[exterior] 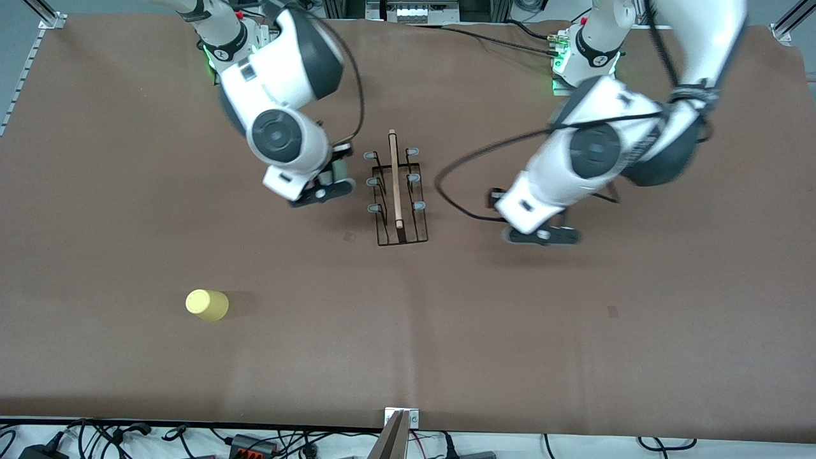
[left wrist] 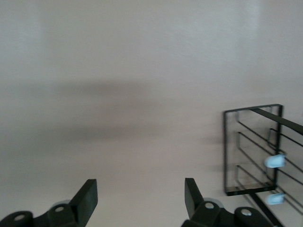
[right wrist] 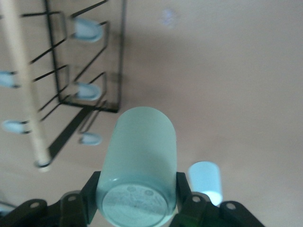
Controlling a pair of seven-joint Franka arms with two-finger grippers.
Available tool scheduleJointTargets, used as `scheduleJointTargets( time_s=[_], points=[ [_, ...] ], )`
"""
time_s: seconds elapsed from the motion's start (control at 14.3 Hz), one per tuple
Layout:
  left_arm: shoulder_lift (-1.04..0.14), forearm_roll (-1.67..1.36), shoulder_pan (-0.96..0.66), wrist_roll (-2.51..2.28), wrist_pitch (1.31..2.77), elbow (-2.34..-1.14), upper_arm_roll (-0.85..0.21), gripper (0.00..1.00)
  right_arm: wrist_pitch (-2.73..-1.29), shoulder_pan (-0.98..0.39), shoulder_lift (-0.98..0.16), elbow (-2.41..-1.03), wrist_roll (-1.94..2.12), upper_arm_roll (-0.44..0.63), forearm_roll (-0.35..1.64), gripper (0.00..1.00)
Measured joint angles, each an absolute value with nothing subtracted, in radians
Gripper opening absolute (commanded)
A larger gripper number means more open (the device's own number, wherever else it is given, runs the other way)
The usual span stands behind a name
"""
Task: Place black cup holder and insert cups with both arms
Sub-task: 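Release the rack and withdraw the left gripper while the right gripper carries the teal cup, then lower the teal cup onto a rack peg with the right gripper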
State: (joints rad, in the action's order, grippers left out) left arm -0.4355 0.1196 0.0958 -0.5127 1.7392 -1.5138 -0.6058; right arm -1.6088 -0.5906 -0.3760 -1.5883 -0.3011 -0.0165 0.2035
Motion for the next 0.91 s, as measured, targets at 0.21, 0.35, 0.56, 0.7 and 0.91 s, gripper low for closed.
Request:
scheduleJointTargets(
  time_s=[0.21, 0.35, 0.56, 0.7, 0.91],
  points=[
    [-0.393, 0.119, 0.194, -0.361, 1.670, -1.513, -0.606, 0.86, -1.608, -0.626, -0.377, -1.590, -0.312, -0.016, 0.232, 0.27],
    [-0.358, 0.117, 0.248, -0.300, 1.621, -1.513, -0.602, 0.89, -1.616, -0.662, -0.386, -1.591, -0.346, -0.016, 0.233, 0.27],
    [-0.292, 0.115, 0.252, -0.224, 1.566, -1.512, -0.517, 0.95, -1.646, -0.692, -0.412, -1.592, -0.366, -0.016, 0.233, 0.27],
    [-0.240, 0.107, 0.206, -0.189, 1.547, -1.511, -0.408, 0.97, -1.657, -0.693, -0.427, -1.592, -0.367, -0.015, 0.233, 0.27],
    [-0.151, 0.093, 0.133, -0.180, 1.525, -1.510, -0.274, 1.00, -1.675, -0.702, -0.445, -1.592, -0.367, -0.015, 0.233, 0.27]
  ],
)
